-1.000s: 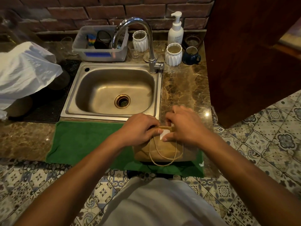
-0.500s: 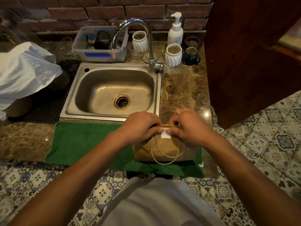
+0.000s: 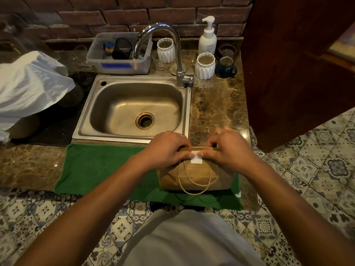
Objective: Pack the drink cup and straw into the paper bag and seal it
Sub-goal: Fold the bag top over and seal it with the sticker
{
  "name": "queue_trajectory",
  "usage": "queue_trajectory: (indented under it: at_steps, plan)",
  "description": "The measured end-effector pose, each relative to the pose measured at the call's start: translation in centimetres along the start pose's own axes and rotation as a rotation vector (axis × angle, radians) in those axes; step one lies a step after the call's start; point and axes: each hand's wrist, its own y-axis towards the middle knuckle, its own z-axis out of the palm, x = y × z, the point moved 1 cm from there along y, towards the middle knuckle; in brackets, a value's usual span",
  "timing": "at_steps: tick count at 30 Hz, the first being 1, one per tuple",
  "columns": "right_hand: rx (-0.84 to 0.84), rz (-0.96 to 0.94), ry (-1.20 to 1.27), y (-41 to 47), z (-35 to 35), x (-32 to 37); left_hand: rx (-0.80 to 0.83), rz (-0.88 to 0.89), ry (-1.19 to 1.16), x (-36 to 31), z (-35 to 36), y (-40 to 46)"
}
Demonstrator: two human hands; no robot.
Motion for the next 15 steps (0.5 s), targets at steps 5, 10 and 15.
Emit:
queue_trajectory:
  at_steps: [5,10,15]
  plan:
    - [-0.010,0.053,0.068,-1.0,-0.9,-2.4,0.019,-0.111,-0.053,1.3,0.0,-0.6]
    - [-0.044,0.020,0.169,-2.0,-1.1,-3.0,-0.001,-0.162,-0.136,1.6,0.0,-1.2]
    - [-0.117,0.047,0.285,-2.6,-1.2,-4.6,-0.057,-0.241,-0.242,2.7,-0.5,-2.4]
